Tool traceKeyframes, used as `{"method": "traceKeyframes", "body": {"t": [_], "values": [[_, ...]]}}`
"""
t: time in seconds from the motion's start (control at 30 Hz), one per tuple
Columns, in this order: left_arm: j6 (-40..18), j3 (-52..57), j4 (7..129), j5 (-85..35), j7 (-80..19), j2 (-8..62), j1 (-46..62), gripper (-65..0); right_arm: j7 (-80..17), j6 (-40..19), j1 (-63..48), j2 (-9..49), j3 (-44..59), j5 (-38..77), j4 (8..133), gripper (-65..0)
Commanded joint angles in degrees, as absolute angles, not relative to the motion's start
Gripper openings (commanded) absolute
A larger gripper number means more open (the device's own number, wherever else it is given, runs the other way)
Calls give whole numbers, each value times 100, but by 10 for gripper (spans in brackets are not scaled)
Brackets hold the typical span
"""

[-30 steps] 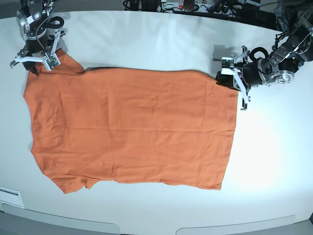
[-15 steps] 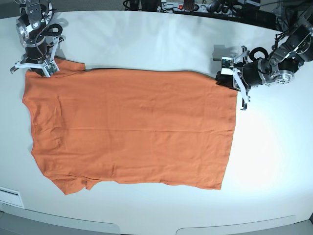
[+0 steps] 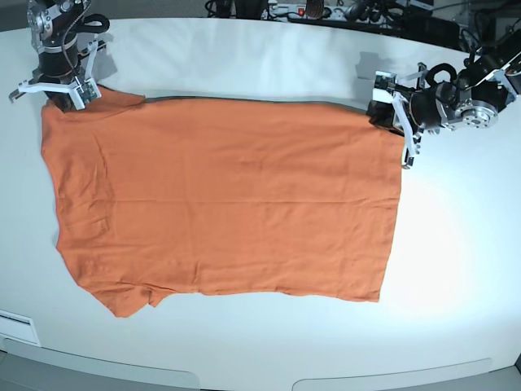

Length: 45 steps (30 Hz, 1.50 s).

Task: Fold the T-shirt properly
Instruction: 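Lift the shirt edge with both grippers and fold it over the body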

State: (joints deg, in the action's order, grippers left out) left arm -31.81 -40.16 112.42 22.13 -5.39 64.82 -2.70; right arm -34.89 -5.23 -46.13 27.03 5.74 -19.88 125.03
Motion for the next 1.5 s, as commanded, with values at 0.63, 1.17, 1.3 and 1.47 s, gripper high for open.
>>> {"method": "traceKeyframes", "body": {"t": [0.63, 1.17, 1.3, 1.47], "values": [[-2825, -3975, 12864, 2202, -1559, 7465, 1022, -650, -3994, 10, -6696, 2773, 615, -2279, 13452, -650], [-1120, -3966, 13034, 3048, -2106, 7435, 1201, -650, -3533, -169, -6324, 2781, 1026, -2473, 13452, -650], [-1057, -3964, 12886, 3033, -2104, 7310, 880, -650, -3378, -585, -5826, 2781, 1470, -1868, 13452, -650], [-1066, -3964, 12569, 2932, -1835, 7109, 567, -650, -3157, -1111, -5343, 2783, 1811, -1044, 13450, -650]]}}
